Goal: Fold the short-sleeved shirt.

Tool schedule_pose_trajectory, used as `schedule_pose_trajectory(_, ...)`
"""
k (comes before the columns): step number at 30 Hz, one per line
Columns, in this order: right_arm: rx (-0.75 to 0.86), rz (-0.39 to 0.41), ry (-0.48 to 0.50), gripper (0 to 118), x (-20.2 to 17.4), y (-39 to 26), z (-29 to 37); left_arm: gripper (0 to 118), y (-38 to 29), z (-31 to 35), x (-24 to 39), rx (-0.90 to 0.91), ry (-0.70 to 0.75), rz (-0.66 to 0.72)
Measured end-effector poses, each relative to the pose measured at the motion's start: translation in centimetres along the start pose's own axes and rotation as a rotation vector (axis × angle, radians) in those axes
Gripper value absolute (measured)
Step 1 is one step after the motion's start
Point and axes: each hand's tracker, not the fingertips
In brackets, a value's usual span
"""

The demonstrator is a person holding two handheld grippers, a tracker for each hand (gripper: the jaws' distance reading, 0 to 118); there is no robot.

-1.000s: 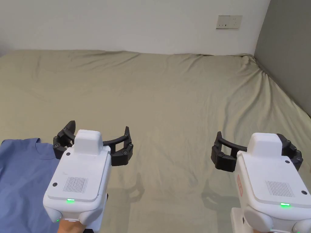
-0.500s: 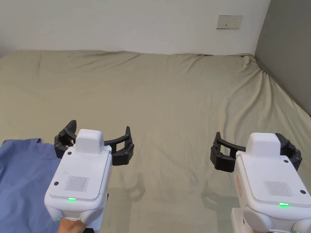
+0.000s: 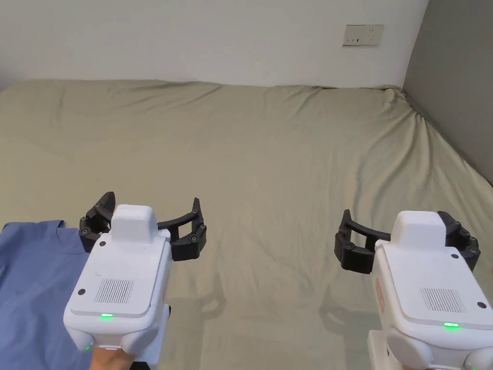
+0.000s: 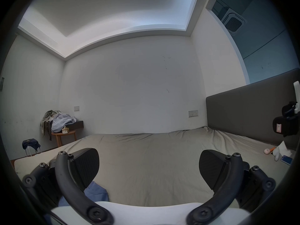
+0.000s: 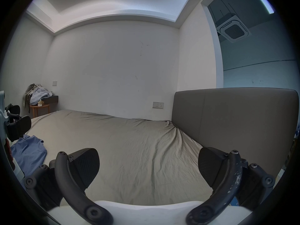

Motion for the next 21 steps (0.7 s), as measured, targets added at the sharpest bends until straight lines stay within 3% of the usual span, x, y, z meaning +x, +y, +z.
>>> schedule_pose_trajectory(2,-0.001,0.000,0.000,118,-0.1,0.0,0.0,118,0.1,0.0,-0.1,-0.008,-0.014,0.008)
schedule_pose_trajectory(4,-0.002,-0.002,0.002,96,-0.1,0.0,0.0,112,0.1,0.1,-0.1,-0.011,-0.025,0.015)
schedule_pose_trajectory(5,-0.006,-0.003,0.002,79,-0.2,0.0,0.0,99,0.1,0.2,-0.1,-0.011,-0.031,0.017)
schedule_pose_trajectory(6,-0.010,-0.005,0.005,49,-0.3,0.1,-0.1,67,0.2,0.2,-0.1,-0.012,-0.035,0.018)
schedule_pose_trajectory(8,-0.012,-0.004,-0.006,6,-0.3,0.0,-0.4,0,0.4,0.0,0.1,-0.039,-0.040,0.012)
schedule_pose_trajectory(9,-0.011,-0.007,-0.006,1,-0.4,0.0,-0.4,0,0.4,-0.1,0.1,-0.068,-0.025,-0.008)
schedule_pose_trajectory(11,-0.008,-0.013,-0.003,1,-0.4,0.1,-0.5,0,0.3,-0.3,-0.3,-0.068,-0.079,0.021)
schedule_pose_trajectory(16,0.000,0.007,0.023,1,-1.3,0.7,-1.2,0,0.3,-0.4,-1.1,-0.068,-0.038,0.011)
schedule_pose_trajectory(21,0.022,0.013,0.130,1,-4.8,1.8,-1.9,0,0.3,0.1,-5.4,-0.074,0.069,0.016)
